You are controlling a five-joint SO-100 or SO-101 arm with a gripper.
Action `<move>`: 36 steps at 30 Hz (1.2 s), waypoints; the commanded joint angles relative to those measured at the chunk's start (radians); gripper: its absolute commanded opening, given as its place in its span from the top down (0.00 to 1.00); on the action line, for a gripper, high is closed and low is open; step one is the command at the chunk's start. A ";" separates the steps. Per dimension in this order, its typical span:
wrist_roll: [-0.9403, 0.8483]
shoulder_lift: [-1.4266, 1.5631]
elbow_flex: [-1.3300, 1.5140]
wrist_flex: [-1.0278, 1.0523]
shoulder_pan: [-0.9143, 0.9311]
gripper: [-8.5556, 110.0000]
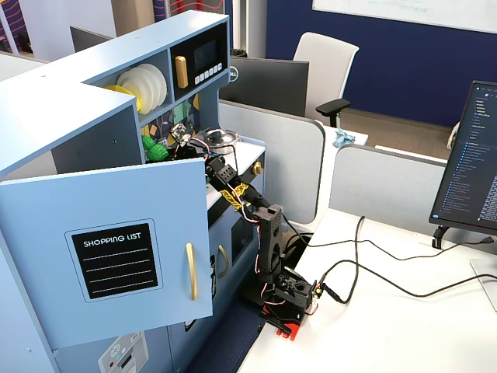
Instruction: Pick up the green pineapple from the left cabinet and place it in the green recipient
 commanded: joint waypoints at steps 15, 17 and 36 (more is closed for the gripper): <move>0.029 0.023 -0.087 -0.011 0.014 0.68; 0.029 0.049 -0.081 -0.003 0.015 0.68; 0.080 1.341 1.493 0.451 0.043 0.74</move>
